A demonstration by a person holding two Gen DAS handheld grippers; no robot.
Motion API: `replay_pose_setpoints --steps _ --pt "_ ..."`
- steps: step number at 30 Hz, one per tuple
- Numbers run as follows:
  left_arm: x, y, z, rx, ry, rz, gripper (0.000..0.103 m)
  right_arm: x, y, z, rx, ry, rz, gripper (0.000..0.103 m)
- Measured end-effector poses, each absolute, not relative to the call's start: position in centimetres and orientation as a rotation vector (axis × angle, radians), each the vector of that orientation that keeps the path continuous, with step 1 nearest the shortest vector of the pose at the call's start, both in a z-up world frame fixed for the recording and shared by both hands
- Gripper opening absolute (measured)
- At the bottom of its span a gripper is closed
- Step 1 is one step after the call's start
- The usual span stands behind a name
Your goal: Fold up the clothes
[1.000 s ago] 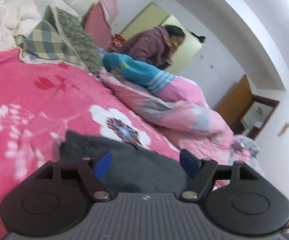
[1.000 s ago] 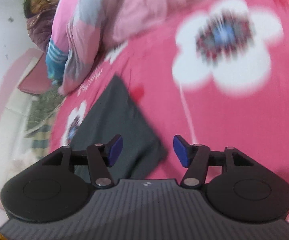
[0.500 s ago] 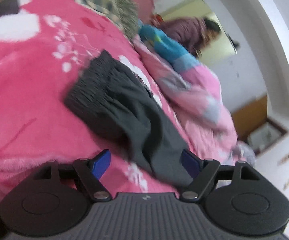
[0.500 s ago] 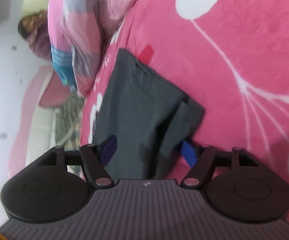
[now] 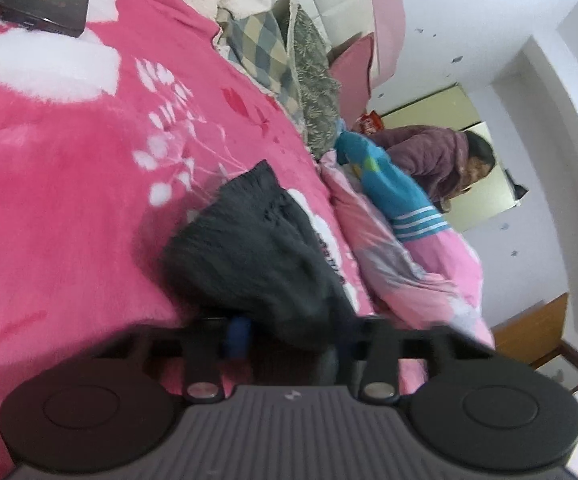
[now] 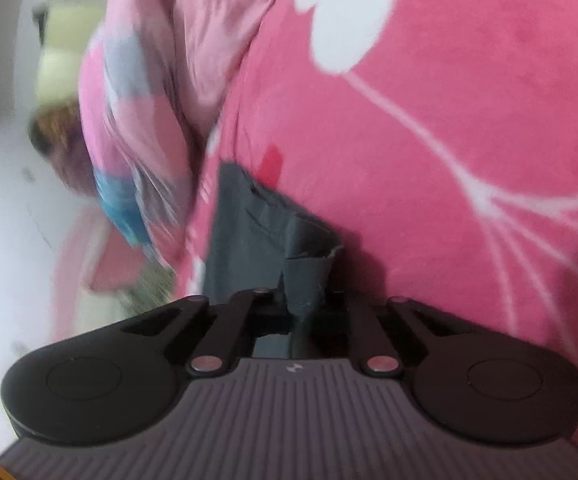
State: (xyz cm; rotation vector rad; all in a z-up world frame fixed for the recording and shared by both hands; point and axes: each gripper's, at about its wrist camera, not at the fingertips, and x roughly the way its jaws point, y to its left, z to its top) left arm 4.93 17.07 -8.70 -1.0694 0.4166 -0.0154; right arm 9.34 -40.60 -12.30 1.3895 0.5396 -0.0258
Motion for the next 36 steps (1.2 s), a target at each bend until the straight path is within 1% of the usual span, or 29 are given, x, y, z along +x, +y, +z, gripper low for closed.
replay_pose_setpoints --steps 1,3,11,15,21,24,25,26,28,29,30,31,32,34,36 --pt "5.0 17.1 -8.8 -1.071 0.425 -0.020 0.015 8.9 -40.8 -12.4 1.399 0.511 -0.031 0.002" --pt "5.0 17.1 -8.5 -1.062 0.427 -0.044 0.013 8.1 -41.3 -12.4 1.413 0.470 -0.043 0.001" --pt "3.6 14.8 -7.9 -1.035 0.470 -0.183 0.010 3.8 -44.2 -12.3 1.418 0.374 -0.073 0.001" --pt "2.5 13.1 -7.9 -1.014 0.528 -0.283 0.009 -1.2 -46.0 -12.0 1.413 0.341 -0.116 0.001" --pt "1.4 11.0 -8.9 -0.973 0.621 -0.391 0.010 -12.2 -47.8 -11.2 1.398 0.262 -0.229 0.001" --pt "1.7 10.8 -10.0 -0.967 0.658 -0.405 0.011 -15.5 -47.8 -11.7 1.370 0.289 -0.242 0.001" --pt "2.0 11.1 -10.3 -0.982 0.673 -0.417 0.013 -16.0 -48.0 -11.7 1.360 0.301 -0.226 0.002" --pt "2.2 11.3 -10.5 -0.996 0.684 -0.432 0.013 -16.4 -48.1 -11.4 1.346 0.317 -0.229 0.004" --pt "2.4 11.6 -10.5 -0.994 0.693 -0.455 0.020 -17.1 -48.2 -10.2 1.296 0.351 -0.269 0.011" --pt "2.5 11.7 -10.5 -0.989 0.696 -0.466 0.022 -17.8 -48.4 -9.2 1.243 0.362 -0.308 0.020" --pt "2.4 11.8 -10.4 -0.980 0.699 -0.475 0.028 -18.5 -48.5 -8.1 1.184 0.369 -0.348 0.027" --pt "2.2 11.9 -10.1 -0.963 0.699 -0.484 0.036 -19.2 -48.6 -7.0 1.126 0.372 -0.389 0.028" --pt "1.9 12.0 -9.7 -0.943 0.698 -0.494 0.040 -19.8 -48.5 -5.7 1.064 0.371 -0.423 0.028" --pt "1.1 12.2 -8.7 -0.886 0.684 -0.501 0.057 -20.7 -48.0 -3.1 0.934 0.363 -0.478 0.028" --pt "0.0 12.5 -7.6 -0.803 0.663 -0.485 0.064 -20.5 -46.8 -0.6 0.805 0.346 -0.484 0.028"
